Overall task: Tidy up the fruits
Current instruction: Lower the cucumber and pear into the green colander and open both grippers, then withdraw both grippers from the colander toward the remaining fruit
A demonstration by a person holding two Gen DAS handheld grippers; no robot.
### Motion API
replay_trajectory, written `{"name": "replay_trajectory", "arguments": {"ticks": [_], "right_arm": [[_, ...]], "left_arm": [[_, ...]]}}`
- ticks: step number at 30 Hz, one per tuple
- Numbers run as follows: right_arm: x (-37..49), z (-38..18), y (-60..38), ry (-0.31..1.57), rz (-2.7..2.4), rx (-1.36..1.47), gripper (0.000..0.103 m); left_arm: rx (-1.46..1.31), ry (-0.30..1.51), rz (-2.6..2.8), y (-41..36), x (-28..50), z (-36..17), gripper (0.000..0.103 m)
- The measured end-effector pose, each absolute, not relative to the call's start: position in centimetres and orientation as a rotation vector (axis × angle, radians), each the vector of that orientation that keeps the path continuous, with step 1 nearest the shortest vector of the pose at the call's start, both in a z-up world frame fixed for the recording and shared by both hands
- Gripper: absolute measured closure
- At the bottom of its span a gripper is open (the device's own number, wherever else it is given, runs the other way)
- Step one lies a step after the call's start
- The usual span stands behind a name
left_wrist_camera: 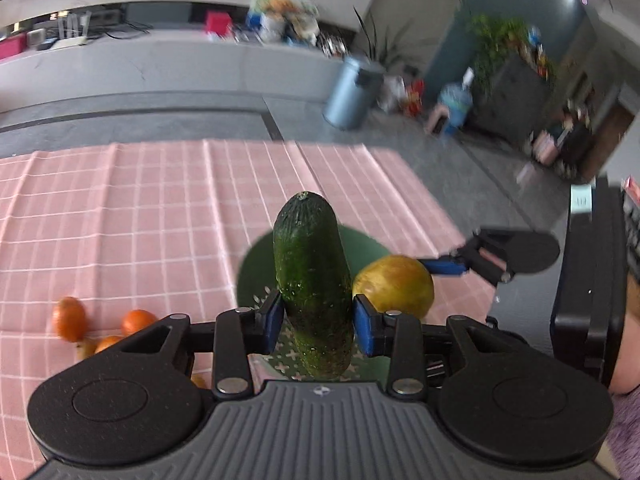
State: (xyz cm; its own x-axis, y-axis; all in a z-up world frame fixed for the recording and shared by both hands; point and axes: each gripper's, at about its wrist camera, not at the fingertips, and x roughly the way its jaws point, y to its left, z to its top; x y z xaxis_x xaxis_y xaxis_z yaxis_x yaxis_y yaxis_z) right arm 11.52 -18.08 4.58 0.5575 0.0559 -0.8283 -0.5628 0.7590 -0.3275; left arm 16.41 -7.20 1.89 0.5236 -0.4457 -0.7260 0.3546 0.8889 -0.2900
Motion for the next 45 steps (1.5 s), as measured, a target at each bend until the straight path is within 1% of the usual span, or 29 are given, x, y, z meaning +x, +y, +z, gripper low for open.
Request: {"name": "replay_trajectory", "arguments": {"ticks": [4,9,15,20,25,27,28,29,30,32,33,35,41,45], "right_arm": [[12.8,2.5,-18.1,0.962,0.433,-0.667,0.039],[14.4,0.3,-17.9,1.035,0.501,-0.655,0.039],[15.7,-1.8,-17.6,1.073,0.535,-0.679,0.039],[16.5,-2.8,-17.7,1.095,0.525,-0.661,0.039],[17.4,-3.5,-18.5,1.112,0.471,-0.613,0.039],[17.2,-3.3,-18.7,1.111,0.460,-0.593,0.038],[17.0,-3.0,-18.8,1.089,0.451,-0.584,0.036],[16.9,-2.7,-18.9,1.070,0.441,-0.580,0.031],[16.8,-2.4,-18.8,1.054,0.433,-0.578,0.029],[16.5,-1.8,-18.7,1.045,0.426,-0.586,0.029],[16.4,-1.6,-18.7,1.042,0.418,-0.598,0.029],[15.9,-1.2,-18.6,1.028,0.404,-0.611,0.029],[13.5,0.9,-18.8,0.969,0.329,-0.544,0.029],[11.1,2.4,-19.0,0.896,0.324,-0.394,0.028]], "left_arm": [[-0.061,0.958,-0.492,-9.1,17.5,-0.1,0.061],[-0.063,1.023,-0.512,-8.9,19.0,-2.1,0.061],[-0.049,1.066,-0.507,-9.2,20.3,-4.1,0.061],[-0.068,1.066,-0.507,-9.1,21.4,-4.9,0.060],[-0.028,1.053,-0.508,-9.4,21.6,-5.0,0.058],[-0.024,1.061,-0.501,-9.4,21.9,-5.1,0.058],[-0.016,1.066,-0.494,-9.5,21.9,-5.1,0.057],[-0.002,1.067,-0.485,-9.7,22.0,-5.3,0.057],[0.010,1.065,-0.482,-9.8,21.9,-5.3,0.057],[0.020,1.067,-0.489,-9.8,21.6,-5.2,0.056],[0.020,1.058,-0.491,-9.8,21.4,-5.1,0.050],[0.017,1.033,-0.509,-9.7,20.8,-4.4,0.046],[0.050,0.934,-0.517,-8.4,18.0,-1.8,0.045],[0.053,0.881,-0.497,-6.3,15.8,0.0,0.043]]}}
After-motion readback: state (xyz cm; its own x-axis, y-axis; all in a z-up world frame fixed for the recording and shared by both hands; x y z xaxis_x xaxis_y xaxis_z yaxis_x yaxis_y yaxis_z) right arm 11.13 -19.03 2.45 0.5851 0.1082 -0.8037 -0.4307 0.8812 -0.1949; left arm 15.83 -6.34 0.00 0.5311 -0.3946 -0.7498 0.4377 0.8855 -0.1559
